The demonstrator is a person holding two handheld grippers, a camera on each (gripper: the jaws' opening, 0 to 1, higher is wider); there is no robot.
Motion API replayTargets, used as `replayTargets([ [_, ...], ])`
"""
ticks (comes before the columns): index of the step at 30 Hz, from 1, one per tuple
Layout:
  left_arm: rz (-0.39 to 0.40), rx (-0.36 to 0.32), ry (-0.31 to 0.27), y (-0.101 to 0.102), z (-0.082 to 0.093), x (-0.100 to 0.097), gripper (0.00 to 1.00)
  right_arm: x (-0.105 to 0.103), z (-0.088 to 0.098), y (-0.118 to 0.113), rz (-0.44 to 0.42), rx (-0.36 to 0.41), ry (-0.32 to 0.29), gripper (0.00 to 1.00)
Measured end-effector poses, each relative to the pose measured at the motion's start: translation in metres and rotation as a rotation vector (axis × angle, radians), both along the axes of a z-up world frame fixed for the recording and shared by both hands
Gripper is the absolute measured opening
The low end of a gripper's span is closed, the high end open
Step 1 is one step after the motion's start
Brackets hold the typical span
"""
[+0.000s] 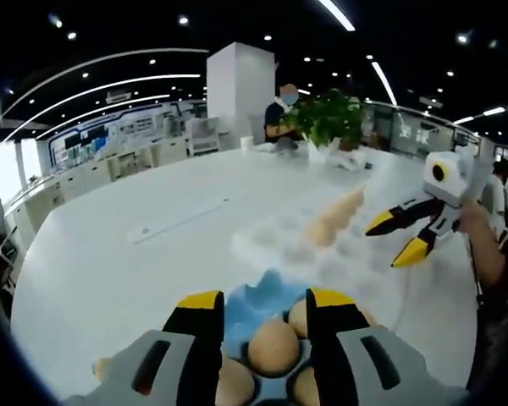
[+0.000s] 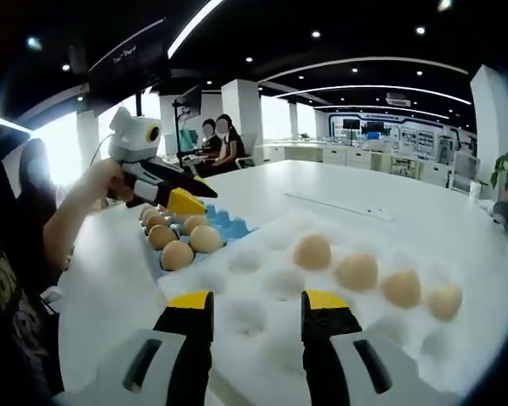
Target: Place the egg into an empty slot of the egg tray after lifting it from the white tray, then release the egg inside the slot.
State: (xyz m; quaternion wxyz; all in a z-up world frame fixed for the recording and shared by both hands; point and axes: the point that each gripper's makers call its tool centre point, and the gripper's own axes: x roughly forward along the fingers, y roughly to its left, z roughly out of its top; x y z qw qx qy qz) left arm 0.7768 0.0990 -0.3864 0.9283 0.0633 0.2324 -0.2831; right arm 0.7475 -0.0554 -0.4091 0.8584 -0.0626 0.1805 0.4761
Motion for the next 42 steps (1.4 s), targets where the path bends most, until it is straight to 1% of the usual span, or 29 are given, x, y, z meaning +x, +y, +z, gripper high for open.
replayTargets([
  [8, -0.013, 0.003, 0.008, -0.013, -0.004, -0.003, 0.39, 0.003, -0.001, -0.009, -0.019, 0.005, 0.003, 0.43],
  [13, -0.030, 0.007, 0.014, -0.019, -0.006, -0.001, 0.39, 0.007, -0.001, -0.017, -0.033, 0.007, 0.003, 0.43],
  [15, -0.034, 0.007, 0.013, -0.022, -0.006, -0.002, 0.39, 0.004, -0.002, -0.019, -0.039, 0.008, 0.003, 0.43],
  [26, -0.057, 0.004, 0.014, -0.040, -0.009, -0.005, 0.39, 0.006, -0.002, -0.033, -0.070, 0.019, 0.007, 0.43],
  [32, -0.064, -0.003, 0.008, -0.045, -0.007, 0.000, 0.39, 0.003, -0.002, -0.039, -0.080, 0.017, 0.008, 0.43],
  [38, -0.080, 0.000, 0.004, -0.057, -0.008, -0.002, 0.38, 0.001, 0.001, -0.045, -0.094, 0.023, 0.002, 0.43],
  [42, -0.091, -0.002, 0.004, -0.060, -0.008, 0.006, 0.38, 0.003, 0.001, -0.049, -0.100, 0.024, 0.001, 0.43],
])
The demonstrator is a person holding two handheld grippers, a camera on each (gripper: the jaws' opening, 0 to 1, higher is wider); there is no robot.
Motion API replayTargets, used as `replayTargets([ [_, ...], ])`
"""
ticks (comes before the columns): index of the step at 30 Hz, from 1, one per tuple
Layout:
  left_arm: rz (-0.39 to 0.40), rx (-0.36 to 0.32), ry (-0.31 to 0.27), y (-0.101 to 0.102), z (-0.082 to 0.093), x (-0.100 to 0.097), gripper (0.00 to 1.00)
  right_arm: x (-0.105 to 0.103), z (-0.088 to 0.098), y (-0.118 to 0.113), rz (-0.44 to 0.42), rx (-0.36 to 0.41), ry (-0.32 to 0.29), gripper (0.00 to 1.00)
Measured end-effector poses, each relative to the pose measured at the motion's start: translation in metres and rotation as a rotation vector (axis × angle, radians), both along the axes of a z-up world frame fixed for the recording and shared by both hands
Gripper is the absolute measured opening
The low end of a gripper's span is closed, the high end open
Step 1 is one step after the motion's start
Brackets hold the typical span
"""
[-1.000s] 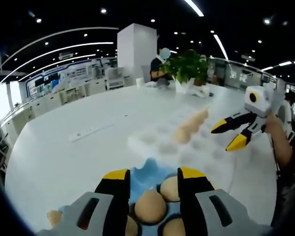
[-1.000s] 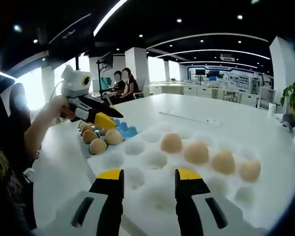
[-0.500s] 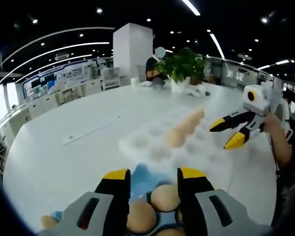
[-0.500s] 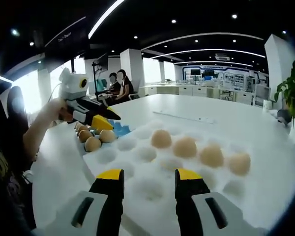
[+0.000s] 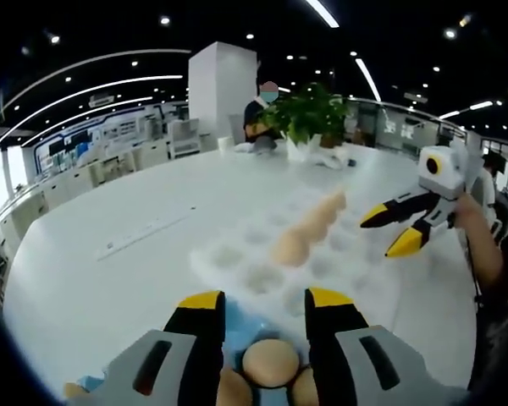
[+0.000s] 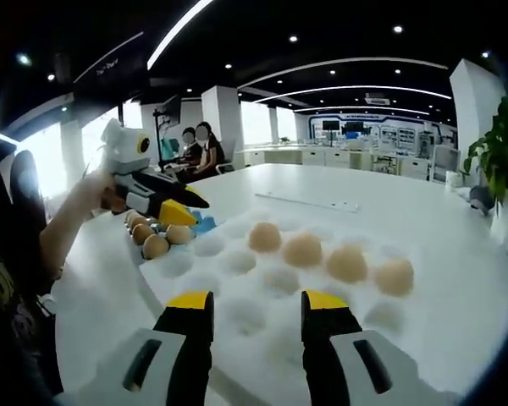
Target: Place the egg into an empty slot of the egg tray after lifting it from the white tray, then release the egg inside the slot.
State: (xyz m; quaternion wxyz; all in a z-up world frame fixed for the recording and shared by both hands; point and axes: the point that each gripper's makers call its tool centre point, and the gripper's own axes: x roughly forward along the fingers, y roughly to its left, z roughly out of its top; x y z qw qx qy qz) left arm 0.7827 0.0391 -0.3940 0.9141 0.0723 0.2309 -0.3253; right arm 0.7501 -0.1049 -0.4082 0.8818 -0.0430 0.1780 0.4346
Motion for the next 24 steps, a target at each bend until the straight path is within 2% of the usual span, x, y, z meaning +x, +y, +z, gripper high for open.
replayTargets([
  [8, -0.014, -0.004, -0.002, -0.006, 0.000, 0.012, 0.37, 0.003, 0.000, -0.007, -0.010, 0.004, -0.001, 0.43],
  [24, -0.049, 0.003, -0.002, -0.032, -0.002, 0.023, 0.37, 0.006, -0.002, -0.021, -0.025, 0.016, 0.003, 0.43],
])
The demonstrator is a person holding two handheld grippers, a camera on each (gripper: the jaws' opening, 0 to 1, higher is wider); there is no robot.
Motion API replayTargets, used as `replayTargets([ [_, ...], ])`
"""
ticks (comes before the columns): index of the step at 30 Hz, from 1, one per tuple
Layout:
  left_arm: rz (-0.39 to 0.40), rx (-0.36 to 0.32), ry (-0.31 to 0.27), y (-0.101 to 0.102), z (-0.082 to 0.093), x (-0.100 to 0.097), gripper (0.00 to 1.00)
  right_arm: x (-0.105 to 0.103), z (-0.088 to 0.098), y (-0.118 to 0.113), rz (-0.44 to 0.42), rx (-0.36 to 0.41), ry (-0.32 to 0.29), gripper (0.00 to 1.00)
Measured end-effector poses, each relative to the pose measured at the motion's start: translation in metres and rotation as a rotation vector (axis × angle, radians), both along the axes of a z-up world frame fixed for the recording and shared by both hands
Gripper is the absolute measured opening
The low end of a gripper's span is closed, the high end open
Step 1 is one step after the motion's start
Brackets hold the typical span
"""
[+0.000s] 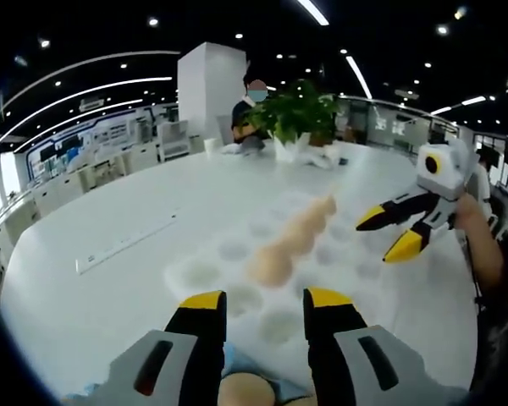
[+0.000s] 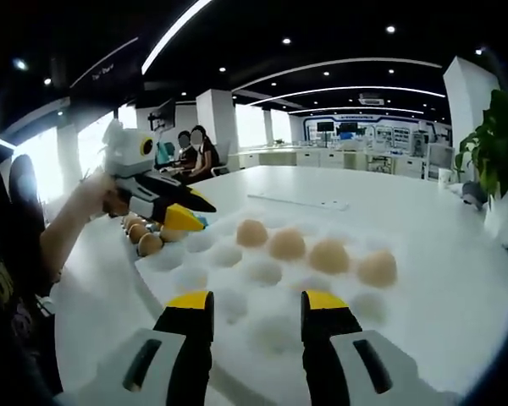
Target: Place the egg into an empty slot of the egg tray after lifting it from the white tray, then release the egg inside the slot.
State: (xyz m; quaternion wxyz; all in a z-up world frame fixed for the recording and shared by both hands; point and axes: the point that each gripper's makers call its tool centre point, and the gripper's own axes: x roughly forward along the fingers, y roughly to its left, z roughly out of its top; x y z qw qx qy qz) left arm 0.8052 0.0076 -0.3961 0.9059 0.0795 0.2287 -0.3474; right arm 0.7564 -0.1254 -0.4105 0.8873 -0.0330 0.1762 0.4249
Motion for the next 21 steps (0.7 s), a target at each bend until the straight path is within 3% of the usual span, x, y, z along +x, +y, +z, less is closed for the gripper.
replayTargets([
  [21, -0.023, 0.008, 0.006, -0.027, -0.004, 0.010, 0.36, 0.003, -0.007, -0.014, -0.023, 0.015, 0.013, 0.43],
])
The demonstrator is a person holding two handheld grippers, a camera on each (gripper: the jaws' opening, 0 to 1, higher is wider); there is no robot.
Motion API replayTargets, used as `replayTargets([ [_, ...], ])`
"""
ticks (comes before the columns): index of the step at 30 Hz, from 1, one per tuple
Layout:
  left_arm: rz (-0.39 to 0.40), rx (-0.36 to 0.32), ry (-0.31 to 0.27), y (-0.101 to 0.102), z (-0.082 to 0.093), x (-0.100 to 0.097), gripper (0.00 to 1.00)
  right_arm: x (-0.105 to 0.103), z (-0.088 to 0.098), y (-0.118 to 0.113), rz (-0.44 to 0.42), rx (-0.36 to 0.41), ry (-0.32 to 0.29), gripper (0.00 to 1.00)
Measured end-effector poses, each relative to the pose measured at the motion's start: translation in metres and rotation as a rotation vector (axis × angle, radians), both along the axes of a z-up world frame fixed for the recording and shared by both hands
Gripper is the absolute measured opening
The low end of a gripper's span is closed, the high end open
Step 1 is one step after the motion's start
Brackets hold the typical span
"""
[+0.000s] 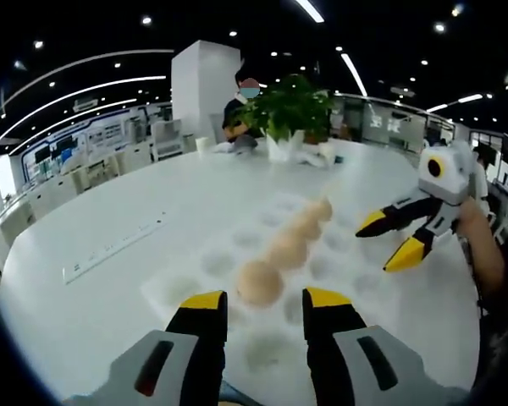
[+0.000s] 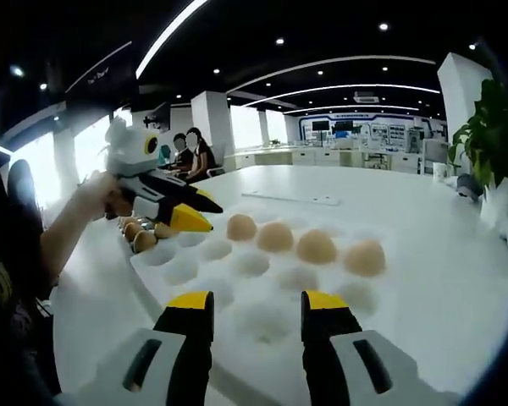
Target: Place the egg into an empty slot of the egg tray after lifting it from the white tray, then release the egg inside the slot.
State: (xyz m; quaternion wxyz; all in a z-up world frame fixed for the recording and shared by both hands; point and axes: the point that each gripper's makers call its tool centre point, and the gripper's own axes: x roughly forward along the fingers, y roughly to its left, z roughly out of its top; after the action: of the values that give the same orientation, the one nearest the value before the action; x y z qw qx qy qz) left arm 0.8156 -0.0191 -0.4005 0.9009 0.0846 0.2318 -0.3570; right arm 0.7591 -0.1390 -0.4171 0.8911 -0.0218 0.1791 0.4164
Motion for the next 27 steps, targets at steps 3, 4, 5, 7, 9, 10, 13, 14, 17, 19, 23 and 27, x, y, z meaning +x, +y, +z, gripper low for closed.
replayTargets([
  [3, 0.001, -0.002, -0.002, -0.004, 0.000, 0.000, 0.36, 0.001, 0.000, 0.000, 0.002, 0.005, 0.000, 0.43],
  [4, 0.000, -0.002, -0.003, -0.005, 0.000, 0.001, 0.36, 0.001, 0.000, 0.000, 0.004, 0.005, -0.001, 0.43],
  [5, -0.001, -0.001, -0.001, -0.007, -0.001, 0.001, 0.36, 0.001, 0.000, -0.001, 0.006, 0.006, -0.001, 0.43],
  [7, -0.003, -0.002, 0.000, -0.010, -0.002, 0.002, 0.36, 0.000, 0.000, 0.000, 0.008, 0.011, -0.002, 0.43],
  [9, -0.005, -0.001, 0.004, -0.014, -0.002, 0.004, 0.36, -0.001, 0.000, 0.000, 0.011, 0.013, -0.004, 0.43],
  [10, -0.005, 0.002, 0.004, -0.015, -0.003, 0.005, 0.36, -0.002, 0.001, 0.000, 0.013, 0.015, -0.005, 0.43],
  [13, -0.004, 0.006, 0.008, -0.018, -0.005, 0.007, 0.36, -0.001, 0.001, 0.000, 0.016, 0.018, -0.007, 0.43],
  [14, -0.002, 0.007, 0.010, -0.018, -0.006, 0.008, 0.35, -0.001, 0.001, 0.000, 0.016, 0.020, -0.007, 0.43],
  [17, -0.005, 0.011, 0.016, -0.021, -0.009, 0.007, 0.35, 0.000, 0.001, 0.000, 0.019, 0.026, -0.009, 0.43],
  [19, 0.000, 0.018, 0.015, -0.021, -0.011, 0.009, 0.36, 0.000, 0.001, -0.001, 0.021, 0.032, -0.008, 0.43],
  [23, 0.002, 0.025, 0.016, -0.020, -0.013, 0.009, 0.35, 0.000, 0.001, -0.001, 0.025, 0.031, -0.012, 0.43],
  [27, 0.007, 0.062, 0.017, -0.019, -0.020, 0.011, 0.34, -0.002, 0.000, 0.000, 0.032, 0.030, -0.018, 0.43],
])
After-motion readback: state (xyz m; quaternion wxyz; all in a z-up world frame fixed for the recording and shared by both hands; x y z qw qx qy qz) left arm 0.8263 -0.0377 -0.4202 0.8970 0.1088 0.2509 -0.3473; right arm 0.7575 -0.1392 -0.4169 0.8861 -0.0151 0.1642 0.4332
